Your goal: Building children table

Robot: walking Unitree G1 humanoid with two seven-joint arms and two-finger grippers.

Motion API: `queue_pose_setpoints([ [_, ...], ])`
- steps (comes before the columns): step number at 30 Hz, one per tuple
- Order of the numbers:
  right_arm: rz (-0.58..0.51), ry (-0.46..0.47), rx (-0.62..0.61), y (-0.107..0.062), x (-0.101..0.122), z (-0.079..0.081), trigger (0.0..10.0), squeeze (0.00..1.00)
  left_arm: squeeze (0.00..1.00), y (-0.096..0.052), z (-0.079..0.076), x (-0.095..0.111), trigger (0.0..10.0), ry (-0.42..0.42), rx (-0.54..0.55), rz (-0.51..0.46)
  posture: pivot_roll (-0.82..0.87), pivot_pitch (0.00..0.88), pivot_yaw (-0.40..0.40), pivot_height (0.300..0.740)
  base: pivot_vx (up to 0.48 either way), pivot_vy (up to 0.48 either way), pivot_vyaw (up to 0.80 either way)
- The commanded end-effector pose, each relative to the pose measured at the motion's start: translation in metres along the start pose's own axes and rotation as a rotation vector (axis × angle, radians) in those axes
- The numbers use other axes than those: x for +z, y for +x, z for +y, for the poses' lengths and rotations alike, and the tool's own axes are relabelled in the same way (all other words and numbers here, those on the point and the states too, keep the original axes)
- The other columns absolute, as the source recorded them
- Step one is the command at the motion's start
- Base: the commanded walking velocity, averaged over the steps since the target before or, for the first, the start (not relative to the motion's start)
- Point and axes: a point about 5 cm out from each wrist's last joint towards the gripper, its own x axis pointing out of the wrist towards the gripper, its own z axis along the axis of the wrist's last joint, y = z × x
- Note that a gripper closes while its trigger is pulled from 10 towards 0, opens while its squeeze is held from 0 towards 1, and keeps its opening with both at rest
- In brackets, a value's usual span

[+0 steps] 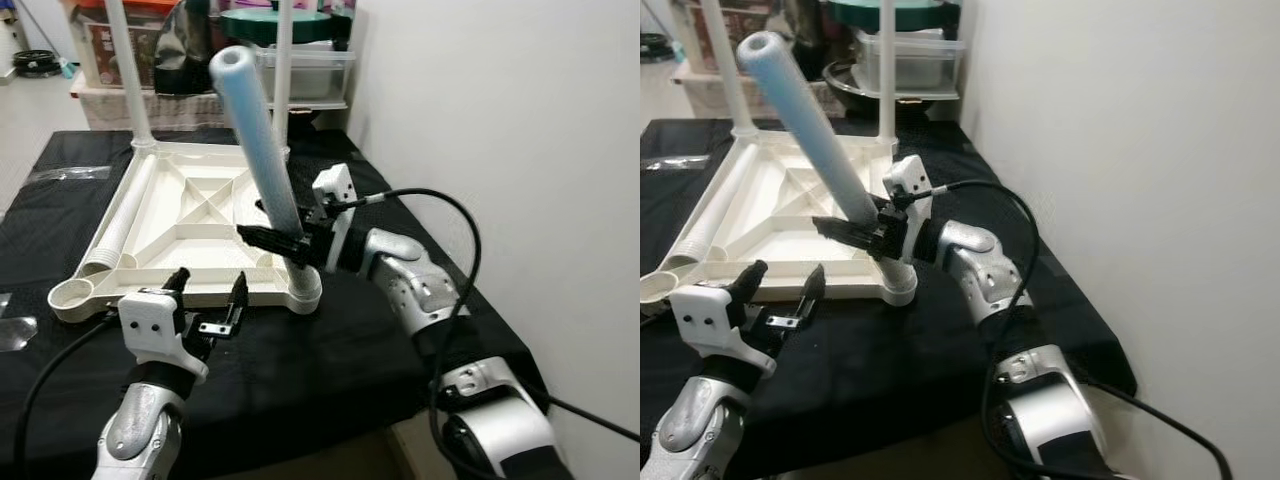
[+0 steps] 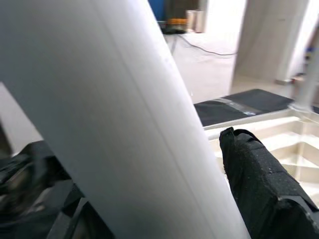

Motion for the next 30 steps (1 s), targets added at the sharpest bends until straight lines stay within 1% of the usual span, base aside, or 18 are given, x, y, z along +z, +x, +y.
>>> queue_pose_setpoints([
  [1, 0.027, 0.057, 0.058, 0.007, -0.015, 0.009, 8.0, 0.0, 0.0, -0.001, -0.002, -0.002, 10.0, 0.001, -0.01, 0.009, 0.12, 0.0, -0.156, 0.74, 0.0, 0.0, 0.0],
  [2, 0.032, 0.061, 0.049, 0.01, -0.017, 0.008, 6.4, 0.0, 0.0, -0.001, -0.003, -0.003, 10.0, 0.0, -0.011, 0.01, 0.12, 0.0, -0.157, 0.74, 0.0, 0.0, 0.0],
  [3, 0.034, 0.072, 0.024, 0.011, -0.017, 0.003, 1.2, 0.0, 0.0, -0.001, -0.003, -0.003, 10.0, 0.0, -0.012, 0.01, 0.12, 0.0, -0.158, 0.74, 0.0, 0.0, 0.0],
  [5, 0.047, 0.11, -0.029, 0.012, -0.017, -0.005, 1.2, 0.0, 0.0, -0.001, -0.003, -0.003, 10.0, -0.002, -0.012, 0.011, 0.12, 0.0, -0.158, 0.74, 0.0, 0.0, 0.0],
  [6, 0.057, 0.121, -0.085, 0.011, -0.018, -0.012, 0.0, 0.0, 0.0, -0.001, -0.003, -0.003, 10.0, -0.003, -0.011, 0.012, 0.12, 0.0, -0.159, 0.74, 0.0, 0.0, 0.0],
  [8, 0.057, 0.121, -0.085, 0.011, -0.018, -0.012, 0.0, 0.0, 0.0, -0.001, -0.003, -0.003, 10.0, -0.003, -0.011, 0.012, 0.12, 0.0, -0.159, 0.74, 0.0, 0.0, 0.0],
  [11, 0.093, 0.205, -0.273, 0.005, -0.024, -0.029, 0.0, 0.0, 0.0, -0.001, -0.004, -0.005, 10.0, -0.012, -0.014, 0.018, 0.12, 0.0, -0.163, 0.74, 0.0, 0.0, 0.0],
  [12, 0.115, 0.256, -0.336, 0.002, -0.029, -0.033, 0.0, 0.0, 0.0, -0.001, -0.005, -0.006, 10.0, -0.015, -0.014, 0.021, 0.12, 0.0, -0.164, 0.74, 0.0, 0.0, 0.0],
  [13, 0.115, 0.256, -0.336, 0.002, -0.029, -0.033, 0.0, 0.0, 0.0, -0.001, -0.005, -0.006, 10.0, -0.015, -0.014, 0.021, 0.12, 0.0, -0.164, 0.74, 0.0, 0.0, 0.0],
  [14, 0.13, 0.288, -0.373, -0.001, -0.033, -0.036, 0.0, 0.0, 0.0, -0.001, -0.005, -0.006, 10.0, -0.017, -0.014, 0.022, 0.12, 0.0, -0.165, 0.74, 0.0, 0.0, 0.0],
  [15, 0.13, 0.288, -0.373, -0.001, -0.033, -0.036, 0.0, 0.0, 0.0, -0.001, -0.005, -0.006, 10.0, -0.017, -0.014, 0.022, 0.12, 0.0, -0.165, 0.74, 0.0, 0.0, 0.0],
  [17, 0.161, 0.38, -0.477, -0.009, -0.045, -0.041, 0.0, 0.0, 0.0, -0.001, -0.005, -0.007, 10.0, -0.025, -0.014, 0.027, 0.12, 0.0, -0.167, 0.74, 0.0, 0.0, 0.0],
  [19, 0.161, 0.38, -0.477, -0.009, -0.045, -0.041, 0.0, 0.0, 0.0, -0.001, -0.005, -0.007, 10.0, -0.025, -0.014, 0.027, 0.12, 0.0, -0.167, 0.74, 0.0, 0.0, 0.0],
  [21, 0.182, 0.45, -0.567, -0.019, -0.06, -0.042, 0.0, 0.0, 0.0, -0.001, -0.005, -0.009, 10.0, -0.037, -0.013, 0.033, 0.12, 0.0, -0.167, 0.74, 0.0, 0.0, 0.0],
  [22, 0.182, 0.45, -0.567, -0.019, -0.06, -0.042, 0.0, 0.0, 0.0, -0.001, -0.005, -0.009, 10.0, -0.037, -0.013, 0.033, 0.12, 0.0, -0.167, 0.74, 0.0, 0.0, 0.0],
  [24, 0.183, 0.484, -0.601, -0.024, -0.068, -0.042, 0.0, 0.0, 0.0, -0.002, -0.005, -0.01, 10.0, -0.045, -0.011, 0.038, 0.12, 0.0, -0.167, 0.74, 0.0, 0.0, 0.0],
  [26, 0.182, 0.485, -0.6, -0.025, -0.07, -0.042, 0.0, 0.0, 0.0, -0.002, -0.004, -0.01, 10.0, -0.049, -0.01, 0.04, 0.12, 0.0, -0.163, 0.74, 0.0, 0.0, 0.0],
  [30, 0.173, 0.482, -0.547, -0.023, -0.07, -0.04, 0.0, 0.0, 0.0, -0.002, -0.004, -0.011, 10.0, -0.055, -0.013, 0.044, 0.11, 0.0, -0.161, 0.74, 0.0, 0.0, 0.0],
])
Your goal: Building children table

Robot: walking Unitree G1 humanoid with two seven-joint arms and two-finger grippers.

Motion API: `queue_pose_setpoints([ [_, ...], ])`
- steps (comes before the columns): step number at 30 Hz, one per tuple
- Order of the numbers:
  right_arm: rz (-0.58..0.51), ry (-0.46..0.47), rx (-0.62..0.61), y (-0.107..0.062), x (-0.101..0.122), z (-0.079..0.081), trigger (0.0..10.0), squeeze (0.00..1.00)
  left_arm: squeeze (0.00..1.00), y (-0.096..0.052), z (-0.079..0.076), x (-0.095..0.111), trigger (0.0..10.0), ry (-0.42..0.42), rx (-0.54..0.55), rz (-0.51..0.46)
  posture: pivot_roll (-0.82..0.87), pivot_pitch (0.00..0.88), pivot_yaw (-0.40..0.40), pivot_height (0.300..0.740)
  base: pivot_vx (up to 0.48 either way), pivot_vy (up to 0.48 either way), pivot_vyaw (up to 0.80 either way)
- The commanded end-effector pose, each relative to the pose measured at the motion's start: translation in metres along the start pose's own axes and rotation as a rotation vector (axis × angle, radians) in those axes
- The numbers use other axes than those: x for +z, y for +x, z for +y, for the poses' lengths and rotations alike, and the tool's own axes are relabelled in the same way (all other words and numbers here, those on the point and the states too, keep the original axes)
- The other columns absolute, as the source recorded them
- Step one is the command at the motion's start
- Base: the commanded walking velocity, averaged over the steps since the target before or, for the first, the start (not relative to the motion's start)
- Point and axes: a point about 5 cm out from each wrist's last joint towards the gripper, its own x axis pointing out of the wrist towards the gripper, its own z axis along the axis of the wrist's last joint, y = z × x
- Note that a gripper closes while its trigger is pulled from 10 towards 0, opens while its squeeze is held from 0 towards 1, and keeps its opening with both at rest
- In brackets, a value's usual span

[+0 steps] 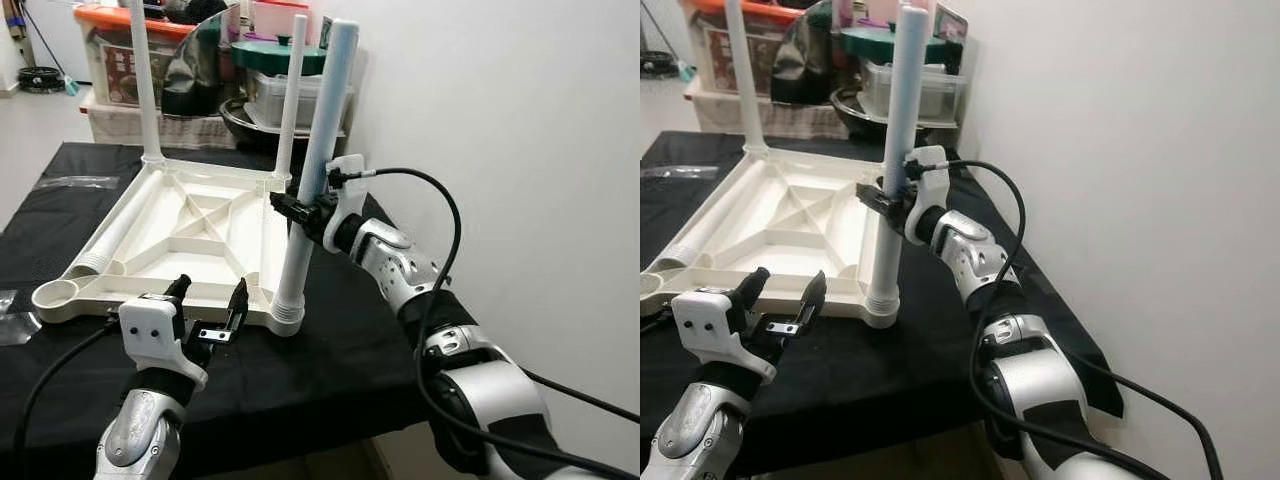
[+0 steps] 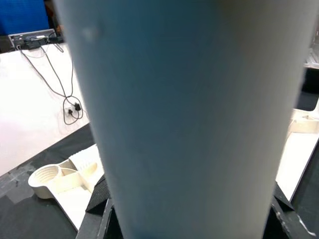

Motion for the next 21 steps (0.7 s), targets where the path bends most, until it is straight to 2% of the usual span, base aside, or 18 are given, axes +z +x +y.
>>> queue_pose_setpoints([
  [1, 0.198, 0.2, -0.025, -0.012, -0.058, -0.008, 0.0, 0.0, 0.0, 0.0, -0.001, -0.005, 10.0, -0.022, -0.005, 0.022, 0.11, 0.0, -0.161, 0.74, 0.0, 0.0, 0.0],
  [7, 0.2, 0.183, 0.012, -0.011, -0.054, -0.006, 0.0, 0.0, 0.0, 0.0, 0.0, -0.005, 10.0, -0.029, -0.005, 0.024, 0.12, 0.0, -0.166, 0.74, 0.0, 0.0, 0.0],
  [11, 0.197, 0.138, -0.118, -0.009, -0.053, -0.013, 0.0, 0.0, 0.0, 0.0, 0.002, -0.004, 10.0, -0.028, 0.018, 0.012, 0.12, 0.0, -0.168, 0.74, 0.0, 0.0, 0.0],
  [13, 0.197, 0.138, -0.118, -0.009, -0.053, -0.013, 0.0, 0.0, 0.0, 0.0, 0.002, -0.004, 10.0, -0.028, 0.018, 0.012, 0.12, 0.0, -0.168, 0.74, 0.0, 0.0, 0.0],
  [15, 0.181, 0.095, -0.429, -0.016, -0.055, -0.031, 0.0, 0.0, 0.0, 0.001, 0.015, -0.001, 10.0, 0.001, 0.113, -0.008, 0.12, 0.0, -0.166, 0.74, 0.0, 0.0, 0.0],
  [17, 0.162, 0.081, -0.675, -0.026, -0.058, -0.044, 0.0, 0.0, 0.0, 0.0, 0.032, 0.0, 10.0, 0.03, 0.235, -0.012, 0.12, 0.0, -0.166, 0.74, 0.0, 0.0, 0.0],
  [18, 0.162, 0.081, -0.675, -0.026, -0.058, -0.044, 0.0, 0.0, 0.0, 0.0, 0.032, 0.0, 10.0, 0.03, 0.235, -0.012, 0.12, 0.0, -0.166, 0.74, 0.0, 0.0, 0.0],
  [19, 0.157, 0.089, -0.753, -0.03, -0.063, -0.046, 0.0, 0.0, 0.0, -0.001, 0.042, 0.0, 10.0, 0.044, 0.313, -0.007, 0.12, 0.0, -0.16, 0.74, 0.0, 0.0, 0.0],
  [20, 0.157, 0.089, -0.753, -0.03, -0.063, -0.046, 0.0, 0.0, 0.0, -0.001, 0.042, 0.0, 10.0, 0.044, 0.313, -0.007, 0.12, 0.0, -0.16, 0.74, 0.0, 0.0, 0.0],
  [21, 0.154, 0.097, -0.805, -0.033, -0.066, -0.046, 0.0, 0.0, 0.0, -0.002, 0.051, -0.001, 10.0, 0.061, 0.377, 0.003, 0.12, 0.0, -0.158, 0.74, 0.0, 0.0, 0.0],
])
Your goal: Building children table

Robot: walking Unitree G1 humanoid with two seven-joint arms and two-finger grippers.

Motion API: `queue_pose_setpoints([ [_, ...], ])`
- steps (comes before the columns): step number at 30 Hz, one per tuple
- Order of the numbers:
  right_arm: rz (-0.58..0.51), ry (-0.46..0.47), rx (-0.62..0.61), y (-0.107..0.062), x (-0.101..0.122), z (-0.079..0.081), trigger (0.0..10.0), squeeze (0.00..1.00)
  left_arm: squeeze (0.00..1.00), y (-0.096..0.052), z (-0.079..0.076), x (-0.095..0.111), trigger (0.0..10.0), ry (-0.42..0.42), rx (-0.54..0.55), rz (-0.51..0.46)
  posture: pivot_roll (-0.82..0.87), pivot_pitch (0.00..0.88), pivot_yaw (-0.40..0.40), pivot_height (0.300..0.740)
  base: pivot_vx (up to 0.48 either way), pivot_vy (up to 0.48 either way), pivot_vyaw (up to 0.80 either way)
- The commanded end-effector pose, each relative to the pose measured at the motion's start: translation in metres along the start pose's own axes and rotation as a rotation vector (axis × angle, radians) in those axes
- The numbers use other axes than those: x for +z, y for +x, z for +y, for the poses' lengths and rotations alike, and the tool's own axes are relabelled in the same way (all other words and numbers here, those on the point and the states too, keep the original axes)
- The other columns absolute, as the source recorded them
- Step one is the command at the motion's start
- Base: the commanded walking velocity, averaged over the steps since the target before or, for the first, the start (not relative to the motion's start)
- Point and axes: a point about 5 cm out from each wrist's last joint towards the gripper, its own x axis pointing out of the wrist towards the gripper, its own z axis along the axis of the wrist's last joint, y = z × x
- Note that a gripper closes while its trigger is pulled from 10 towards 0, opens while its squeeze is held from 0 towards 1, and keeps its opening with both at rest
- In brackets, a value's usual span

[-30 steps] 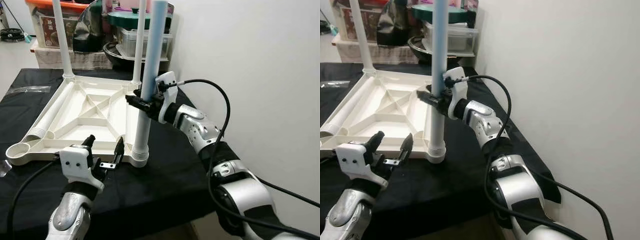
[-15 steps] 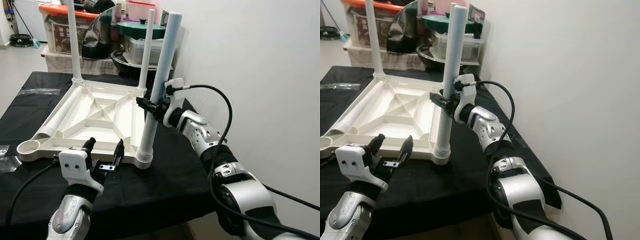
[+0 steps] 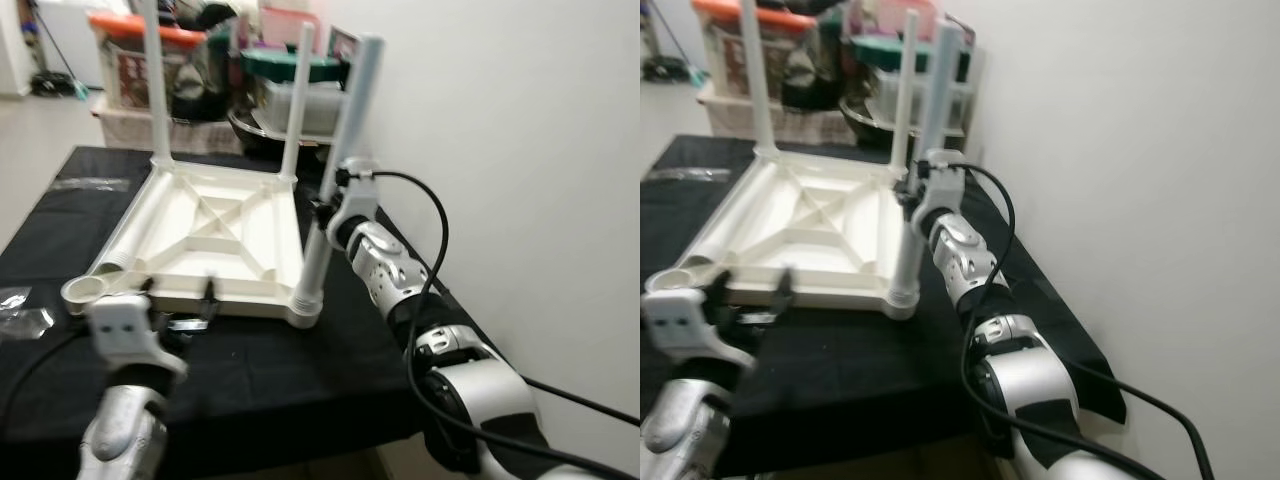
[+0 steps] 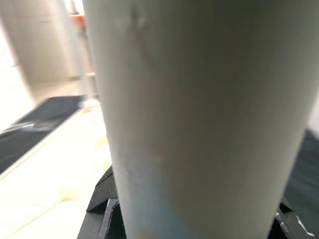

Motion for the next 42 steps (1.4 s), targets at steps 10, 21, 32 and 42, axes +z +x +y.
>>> queue_pose_setpoints([
  [10, 0.254, 0.055, -0.24, -0.018, -0.069, -0.02, 0.0, 0.0, 0.0, 0.0, 0.02, -0.021, 10.0, 0.079, 0.147, 0.122, 0.11, 0.0, -0.15, 0.74, 0.0, 0.0, 0.0],
  [21, 0.298, 0.066, -0.219, -0.018, -0.071, -0.012, 10.0, 0.0, 0.0, -0.004, 0.021, -0.027, 10.0, 0.09, 0.135, 0.149, 0.11, 0.0, -0.145, 0.74, 0.0, 0.0, 0.0],
  [32, 0.248, 0.059, -0.149, -0.018, -0.061, -0.006, 10.0, 1.0, 0.0, -0.008, 0.027, -0.033, 10.0, 0.113, 0.144, 0.187, 0.11, 0.0, -0.146, 0.74, 0.0, 0.0, 0.0],
  [42, 0.147, 0.057, -0.034, -0.01, -0.022, -0.005, 10.0, 0.0, 0.0, -0.009, 0.023, -0.037, 10.0, 0.102, 0.116, 0.204, 0.1, 0.0, -0.14, 0.74, 0.0, 0.0, 0.0],
])
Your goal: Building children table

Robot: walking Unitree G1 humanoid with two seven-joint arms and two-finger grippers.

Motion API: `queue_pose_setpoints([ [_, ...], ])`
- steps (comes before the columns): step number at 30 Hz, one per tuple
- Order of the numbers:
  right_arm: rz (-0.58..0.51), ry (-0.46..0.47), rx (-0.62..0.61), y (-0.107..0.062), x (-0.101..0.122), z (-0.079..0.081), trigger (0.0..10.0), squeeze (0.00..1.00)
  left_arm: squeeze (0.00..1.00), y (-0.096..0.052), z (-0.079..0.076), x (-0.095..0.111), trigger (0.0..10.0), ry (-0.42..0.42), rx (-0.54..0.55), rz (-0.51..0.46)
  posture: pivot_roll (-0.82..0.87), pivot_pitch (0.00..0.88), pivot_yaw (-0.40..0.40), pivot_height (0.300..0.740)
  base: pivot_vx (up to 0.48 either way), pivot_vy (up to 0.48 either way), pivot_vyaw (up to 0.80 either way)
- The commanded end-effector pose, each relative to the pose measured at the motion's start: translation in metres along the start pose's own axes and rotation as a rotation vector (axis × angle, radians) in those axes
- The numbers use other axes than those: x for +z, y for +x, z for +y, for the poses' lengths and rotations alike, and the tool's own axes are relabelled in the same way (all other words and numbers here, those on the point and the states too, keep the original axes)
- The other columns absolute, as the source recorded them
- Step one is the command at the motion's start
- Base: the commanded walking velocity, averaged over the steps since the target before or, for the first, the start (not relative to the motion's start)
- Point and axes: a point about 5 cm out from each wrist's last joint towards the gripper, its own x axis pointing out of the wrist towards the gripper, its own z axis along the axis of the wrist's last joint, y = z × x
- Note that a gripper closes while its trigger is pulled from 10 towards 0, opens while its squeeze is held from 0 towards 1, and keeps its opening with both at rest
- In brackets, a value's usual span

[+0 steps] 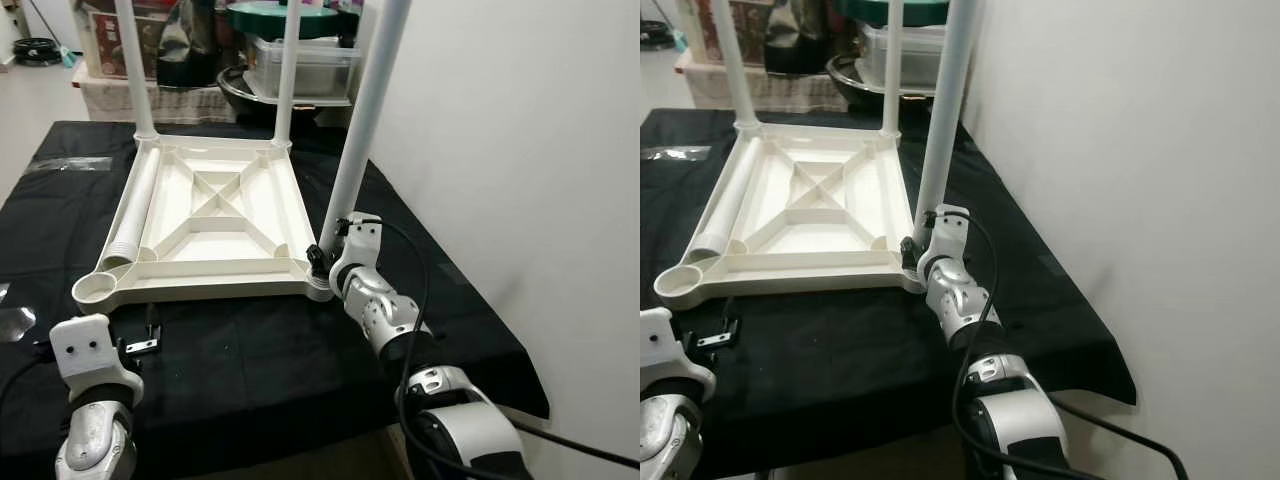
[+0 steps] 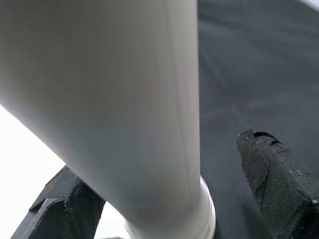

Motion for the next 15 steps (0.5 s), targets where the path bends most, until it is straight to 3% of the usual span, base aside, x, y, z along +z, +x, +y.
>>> queue_pose_setpoints([
  [1, -0.04, 0.008, 0.023, 0.0, 0.016, -0.001, 10.0, 0.0, 0.0, -0.001, -0.001, -0.006, 10.0, 0.003, -0.002, 0.032, 0.1, 0.0, -0.14, 0.74, 0.0, 0.0, 0.0],
  [7, -0.075, 0.03, 0.14, -0.001, 0.032, -0.001, 10.0, 0.0, 0.0, 0.0, -0.002, -0.006, 10.0, -0.002, -0.009, 0.029, 0.1, 0.0, -0.14, 0.74, 0.0, 0.0, 0.0],
  [15, -0.173, -0.052, 0.346, -0.001, 0.065, -0.008, 10.0, 0.0, 0.0, 0.002, -0.006, -0.006, 10.0, -0.004, -0.029, 0.024, 0.1, 0.0, -0.142, 0.74, 0.0, 0.0, 0.0],
])
